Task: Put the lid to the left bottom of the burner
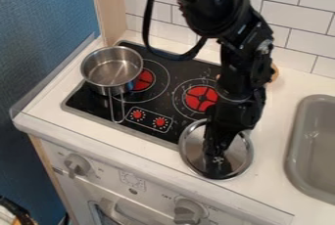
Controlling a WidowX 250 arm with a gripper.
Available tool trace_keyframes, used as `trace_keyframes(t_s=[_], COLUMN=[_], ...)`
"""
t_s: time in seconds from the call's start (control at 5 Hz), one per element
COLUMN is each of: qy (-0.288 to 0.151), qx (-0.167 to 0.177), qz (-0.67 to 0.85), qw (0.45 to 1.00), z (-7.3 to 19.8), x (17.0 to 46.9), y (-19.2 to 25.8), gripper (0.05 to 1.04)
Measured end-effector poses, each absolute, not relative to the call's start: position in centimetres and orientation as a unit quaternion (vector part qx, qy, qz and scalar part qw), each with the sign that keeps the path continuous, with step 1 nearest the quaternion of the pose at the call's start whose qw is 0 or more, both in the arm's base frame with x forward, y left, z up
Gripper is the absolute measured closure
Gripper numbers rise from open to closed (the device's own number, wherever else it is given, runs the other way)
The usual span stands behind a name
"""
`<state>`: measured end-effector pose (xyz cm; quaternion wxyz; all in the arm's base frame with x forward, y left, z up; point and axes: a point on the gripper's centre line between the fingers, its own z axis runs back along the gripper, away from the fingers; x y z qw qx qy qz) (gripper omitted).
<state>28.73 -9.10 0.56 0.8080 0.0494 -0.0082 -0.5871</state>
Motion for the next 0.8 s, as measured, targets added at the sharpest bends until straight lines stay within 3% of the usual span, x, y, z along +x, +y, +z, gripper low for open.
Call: trace_keyframes(t_s=[0.2,0.6,0.8], qy=[-0.012,0.002,0.003], qx=[0.048,0.037,0.027], qz=[-0.581,-0.571,-0.568], qw=[0.813,0.820,0.823], z=[0.6,0.6,1.0], x=[29.5,29.4,29.6], y=[-9.4,-8.6,-8.2], gripper=[0.739,0.155,0.075])
